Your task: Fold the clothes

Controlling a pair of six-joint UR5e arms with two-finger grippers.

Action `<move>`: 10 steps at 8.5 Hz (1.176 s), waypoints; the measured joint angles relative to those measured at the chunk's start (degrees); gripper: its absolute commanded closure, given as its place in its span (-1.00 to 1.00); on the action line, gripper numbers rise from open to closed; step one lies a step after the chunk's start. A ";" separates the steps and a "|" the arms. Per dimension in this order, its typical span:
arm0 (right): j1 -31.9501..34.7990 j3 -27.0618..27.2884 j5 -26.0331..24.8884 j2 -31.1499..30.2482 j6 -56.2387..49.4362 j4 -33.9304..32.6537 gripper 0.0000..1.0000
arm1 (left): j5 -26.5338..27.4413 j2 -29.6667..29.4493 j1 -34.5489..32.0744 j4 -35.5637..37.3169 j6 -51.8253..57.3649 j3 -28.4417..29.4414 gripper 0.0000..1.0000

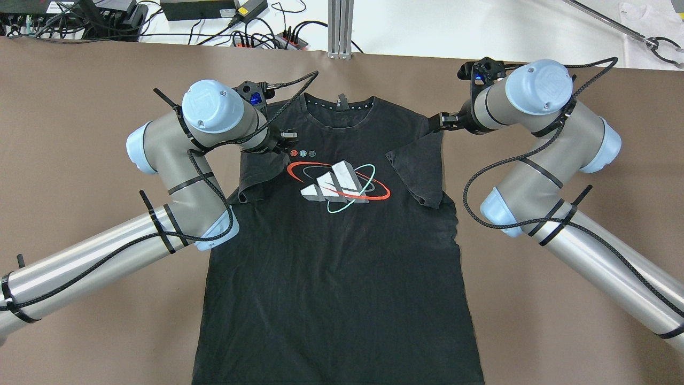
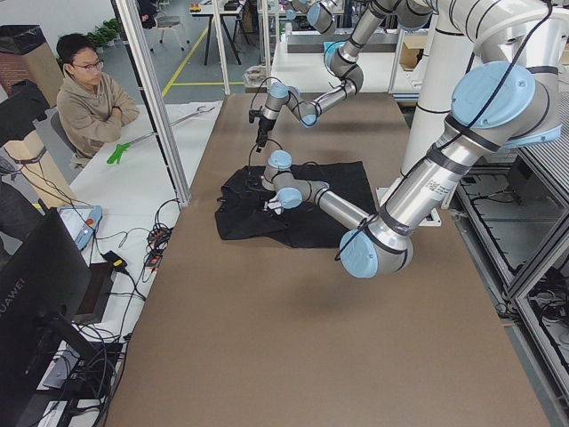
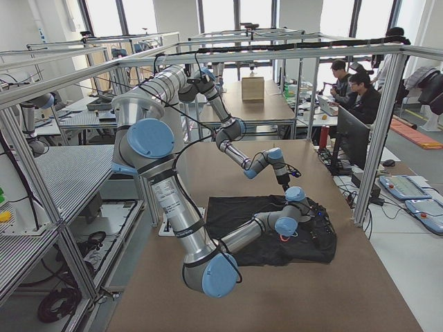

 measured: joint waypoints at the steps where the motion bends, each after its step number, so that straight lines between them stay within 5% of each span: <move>1: -0.28 0.76 0.00 -0.15 0.46 -0.22 -0.89 | 0.38 0.60 0.07 0.08 -0.12 -1.39 -1.00; 5: -2.67 7.81 -0.42 -5.04 6.43 -0.93 -0.89 | 2.04 11.97 1.77 0.51 -0.21 -16.05 -1.00; 10: -5.88 16.80 -3.37 -12.14 12.28 -2.94 -0.90 | 6.28 15.00 6.02 0.72 -0.45 -20.03 -1.00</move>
